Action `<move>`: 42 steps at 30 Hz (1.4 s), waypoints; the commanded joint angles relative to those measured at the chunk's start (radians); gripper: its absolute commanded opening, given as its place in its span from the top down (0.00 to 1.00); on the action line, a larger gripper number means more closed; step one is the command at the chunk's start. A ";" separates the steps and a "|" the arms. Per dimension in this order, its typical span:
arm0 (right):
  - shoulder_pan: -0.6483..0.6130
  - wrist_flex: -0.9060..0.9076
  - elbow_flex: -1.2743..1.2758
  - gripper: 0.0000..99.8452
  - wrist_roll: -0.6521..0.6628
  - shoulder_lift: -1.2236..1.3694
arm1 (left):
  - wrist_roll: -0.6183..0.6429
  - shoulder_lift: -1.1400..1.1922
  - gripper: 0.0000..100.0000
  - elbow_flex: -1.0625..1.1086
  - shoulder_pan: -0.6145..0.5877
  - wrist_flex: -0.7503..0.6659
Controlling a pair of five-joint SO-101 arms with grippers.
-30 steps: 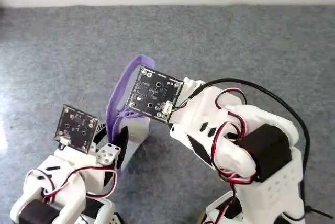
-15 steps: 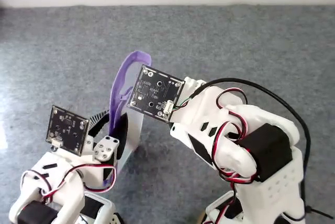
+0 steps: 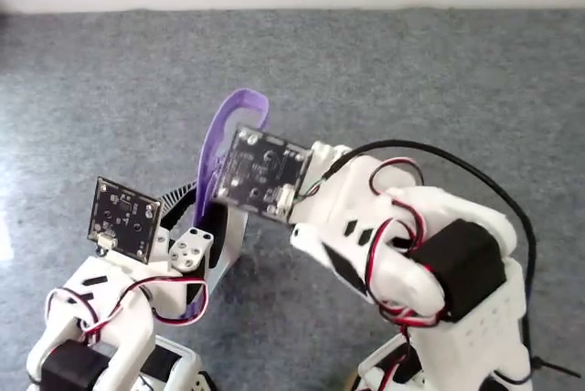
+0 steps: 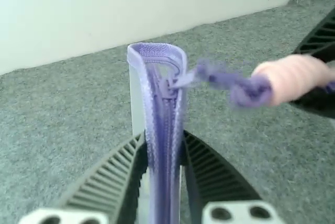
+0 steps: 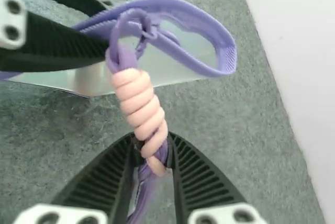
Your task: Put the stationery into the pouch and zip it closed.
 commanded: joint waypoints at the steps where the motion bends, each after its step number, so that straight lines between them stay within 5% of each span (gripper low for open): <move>1: -0.050 0.035 -0.048 0.99 -0.005 -0.041 | -0.011 -0.009 0.86 -0.019 -0.009 -0.037; 11: -0.053 0.038 -0.048 0.99 -0.005 -0.048 | 0.055 -0.009 0.78 -0.013 -0.011 -0.029; 19: 0.085 -0.022 -0.048 0.99 0.041 -0.039 | -0.014 -0.009 0.94 -0.019 -0.009 0.014; 31: 0.203 -0.211 -0.048 0.99 0.066 0.033 | -0.009 -0.009 0.95 -0.021 -0.008 0.021; 42: 0.176 -0.222 -0.048 0.99 0.069 0.036 | 0.035 -0.009 0.80 -0.012 -0.009 0.021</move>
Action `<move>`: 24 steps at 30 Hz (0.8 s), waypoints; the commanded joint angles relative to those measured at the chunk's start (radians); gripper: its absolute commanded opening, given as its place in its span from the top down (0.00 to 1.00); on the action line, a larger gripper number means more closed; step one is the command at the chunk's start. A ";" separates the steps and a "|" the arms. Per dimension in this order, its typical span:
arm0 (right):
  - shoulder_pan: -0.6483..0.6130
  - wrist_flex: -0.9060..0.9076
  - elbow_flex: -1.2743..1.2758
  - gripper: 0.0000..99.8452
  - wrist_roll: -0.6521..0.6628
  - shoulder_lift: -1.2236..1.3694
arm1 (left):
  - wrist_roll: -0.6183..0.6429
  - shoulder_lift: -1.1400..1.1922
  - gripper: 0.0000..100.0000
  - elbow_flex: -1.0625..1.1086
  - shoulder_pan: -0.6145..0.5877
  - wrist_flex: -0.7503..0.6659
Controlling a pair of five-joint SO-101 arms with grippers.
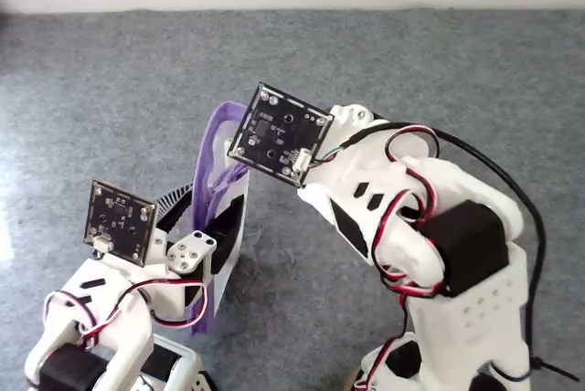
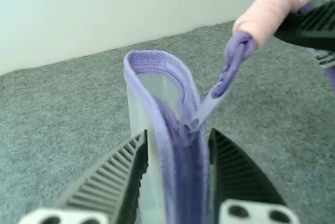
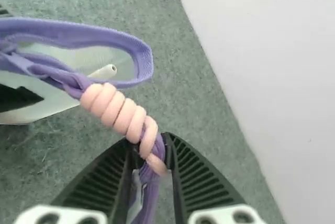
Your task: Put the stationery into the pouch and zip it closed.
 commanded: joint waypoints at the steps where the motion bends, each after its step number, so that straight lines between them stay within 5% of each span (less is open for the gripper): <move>1: 0.018 -0.025 -0.043 0.99 0.011 -0.002 | 0.020 0.002 0.80 -0.010 -0.006 0.008; 13: 0.024 -0.035 -0.043 0.99 0.012 0.008 | 0.018 0.002 0.98 -0.018 0.002 0.008; 24: 0.151 -0.305 -0.044 0.99 0.012 0.134 | 0.018 -0.143 0.99 -0.007 -0.005 0.146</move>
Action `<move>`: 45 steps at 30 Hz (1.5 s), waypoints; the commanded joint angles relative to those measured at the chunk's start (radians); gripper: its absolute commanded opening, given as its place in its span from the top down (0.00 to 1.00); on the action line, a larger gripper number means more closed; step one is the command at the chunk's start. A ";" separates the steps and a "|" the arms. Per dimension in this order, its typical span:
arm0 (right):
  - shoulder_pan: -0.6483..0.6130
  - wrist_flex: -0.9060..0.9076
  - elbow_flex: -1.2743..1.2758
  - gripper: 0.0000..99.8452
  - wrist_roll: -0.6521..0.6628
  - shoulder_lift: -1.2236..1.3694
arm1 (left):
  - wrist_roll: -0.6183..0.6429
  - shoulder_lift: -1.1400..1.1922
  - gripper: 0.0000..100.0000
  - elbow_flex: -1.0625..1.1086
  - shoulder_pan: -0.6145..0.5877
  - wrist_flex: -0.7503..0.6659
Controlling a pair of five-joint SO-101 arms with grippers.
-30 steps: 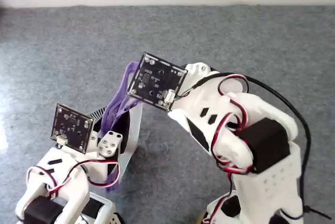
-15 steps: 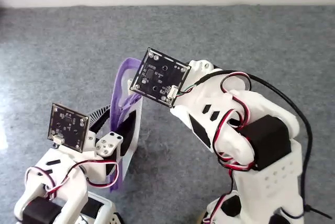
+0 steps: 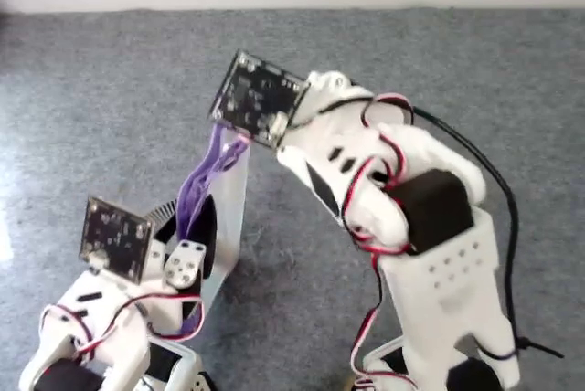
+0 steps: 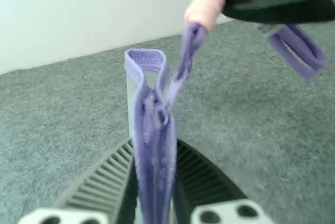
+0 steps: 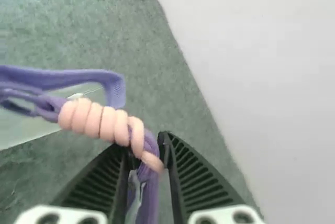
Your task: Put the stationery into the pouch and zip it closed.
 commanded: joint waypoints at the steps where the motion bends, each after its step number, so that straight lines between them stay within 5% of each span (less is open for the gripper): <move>1: 0.087 -0.104 -0.048 0.99 0.012 0.021 | 0.009 -0.078 0.99 -0.007 -0.009 0.087; 26: 0.262 -0.116 -0.605 0.99 0.008 0.684 | 0.015 -0.173 0.99 0.010 -0.011 0.133; 33: 0.188 0.211 -0.706 0.99 0.009 0.674 | 0.015 -0.173 0.99 0.012 -0.011 0.133; 37: 0.188 0.449 -0.713 0.89 0.005 0.665 | 0.015 -0.173 0.99 0.015 -0.011 0.133; 41: 0.206 0.453 -0.683 0.79 -0.143 0.588 | 0.015 -0.173 0.99 0.016 -0.011 0.133; 45: 0.128 0.455 -0.543 0.78 -0.141 0.469 | 0.015 -0.173 0.99 0.016 -0.011 0.133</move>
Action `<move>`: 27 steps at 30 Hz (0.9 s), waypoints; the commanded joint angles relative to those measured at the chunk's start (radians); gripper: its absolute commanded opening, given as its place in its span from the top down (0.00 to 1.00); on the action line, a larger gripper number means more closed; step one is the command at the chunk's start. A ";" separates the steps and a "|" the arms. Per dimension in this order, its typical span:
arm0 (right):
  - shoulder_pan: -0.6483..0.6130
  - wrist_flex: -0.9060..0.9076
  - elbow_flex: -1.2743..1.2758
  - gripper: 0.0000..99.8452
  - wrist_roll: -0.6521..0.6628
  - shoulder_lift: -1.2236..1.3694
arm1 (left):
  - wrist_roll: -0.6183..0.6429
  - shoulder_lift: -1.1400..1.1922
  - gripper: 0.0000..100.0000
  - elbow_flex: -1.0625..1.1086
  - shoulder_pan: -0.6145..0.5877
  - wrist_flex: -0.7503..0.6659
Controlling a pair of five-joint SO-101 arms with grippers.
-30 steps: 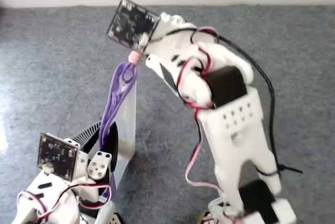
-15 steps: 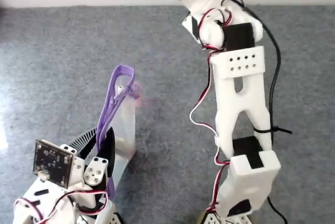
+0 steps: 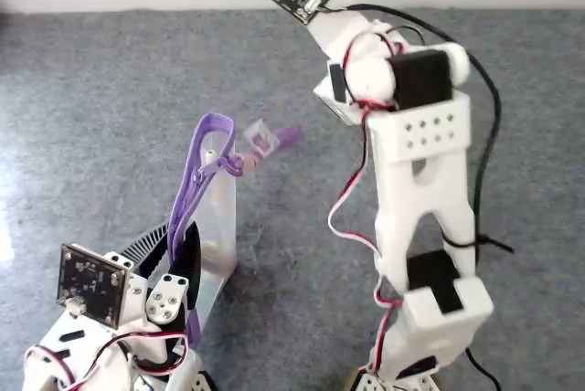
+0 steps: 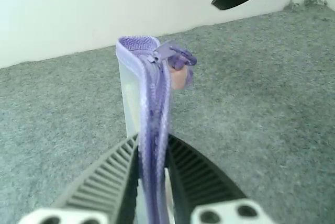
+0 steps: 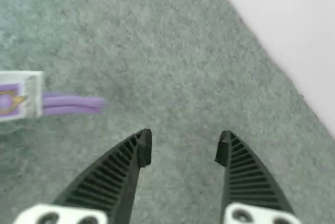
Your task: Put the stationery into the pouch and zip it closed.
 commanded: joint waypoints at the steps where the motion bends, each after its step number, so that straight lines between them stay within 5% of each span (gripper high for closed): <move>1: -0.065 0.045 0.132 0.78 -0.017 -0.157 | 0.014 0.000 0.99 -0.005 -0.006 0.006; 10: -0.265 0.042 0.626 0.78 -0.161 -0.507 | 0.014 0.000 0.99 -0.004 -0.006 0.006; 18: -0.524 -0.013 0.798 0.78 -0.364 -0.651 | 0.014 0.000 0.99 -0.004 -0.006 0.003; 27: -0.536 -0.325 0.967 0.78 -0.396 -0.650 | 0.014 0.000 0.99 -0.004 -0.006 0.006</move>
